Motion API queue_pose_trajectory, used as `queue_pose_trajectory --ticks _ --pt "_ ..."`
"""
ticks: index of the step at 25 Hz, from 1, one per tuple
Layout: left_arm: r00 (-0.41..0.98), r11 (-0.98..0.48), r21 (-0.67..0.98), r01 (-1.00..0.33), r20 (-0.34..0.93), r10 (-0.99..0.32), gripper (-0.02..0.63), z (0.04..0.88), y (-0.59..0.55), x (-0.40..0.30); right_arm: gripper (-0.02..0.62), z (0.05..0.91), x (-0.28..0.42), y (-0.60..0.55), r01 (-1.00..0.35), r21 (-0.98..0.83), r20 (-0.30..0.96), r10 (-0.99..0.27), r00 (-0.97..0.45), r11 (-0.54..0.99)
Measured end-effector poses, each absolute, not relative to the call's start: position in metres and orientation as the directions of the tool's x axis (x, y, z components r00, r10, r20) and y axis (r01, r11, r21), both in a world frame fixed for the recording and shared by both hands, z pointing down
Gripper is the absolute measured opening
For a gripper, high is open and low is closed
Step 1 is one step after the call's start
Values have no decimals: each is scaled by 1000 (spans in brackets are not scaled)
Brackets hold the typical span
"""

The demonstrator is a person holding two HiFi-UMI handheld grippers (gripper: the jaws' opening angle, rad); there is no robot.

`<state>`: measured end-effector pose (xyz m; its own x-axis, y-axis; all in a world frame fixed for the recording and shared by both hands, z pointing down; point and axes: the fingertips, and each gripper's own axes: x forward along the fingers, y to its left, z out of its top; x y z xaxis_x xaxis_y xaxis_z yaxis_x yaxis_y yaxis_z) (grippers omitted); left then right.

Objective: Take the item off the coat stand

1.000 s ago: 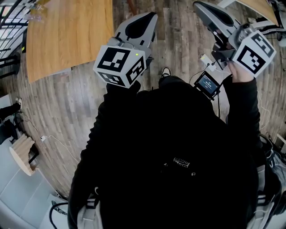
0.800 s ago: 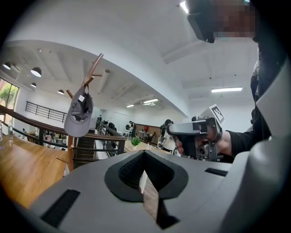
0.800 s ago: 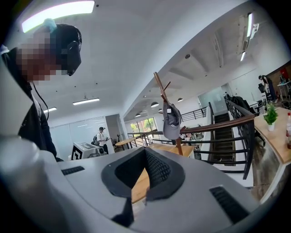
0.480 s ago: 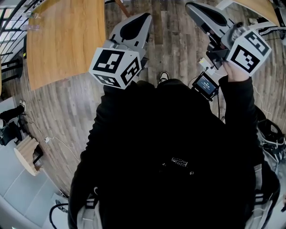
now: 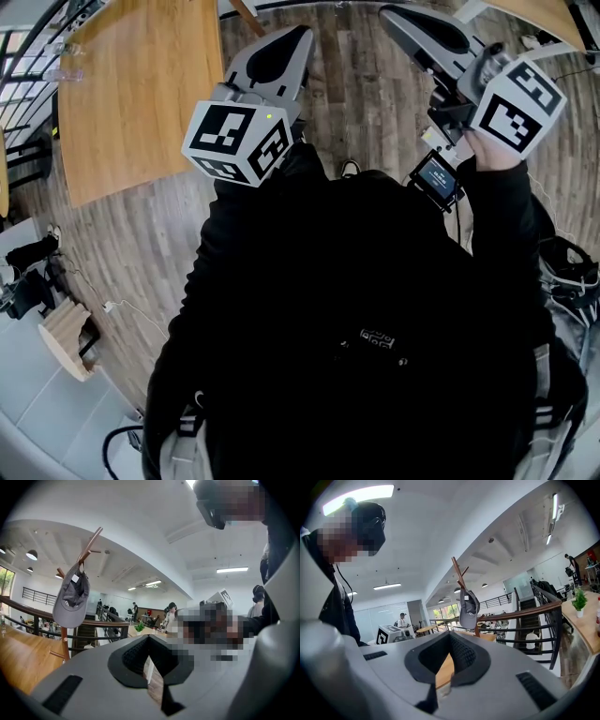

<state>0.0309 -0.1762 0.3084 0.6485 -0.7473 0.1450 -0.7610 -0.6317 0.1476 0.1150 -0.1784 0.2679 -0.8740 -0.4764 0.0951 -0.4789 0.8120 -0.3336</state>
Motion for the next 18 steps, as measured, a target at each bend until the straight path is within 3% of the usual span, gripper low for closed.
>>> queue_pose_trajectory --ticks 18 --pt "696 -689 98 -718 58 -716 6 258 -298 -73 15 224 1 -292 -508 -277 90 -504 -859 816"
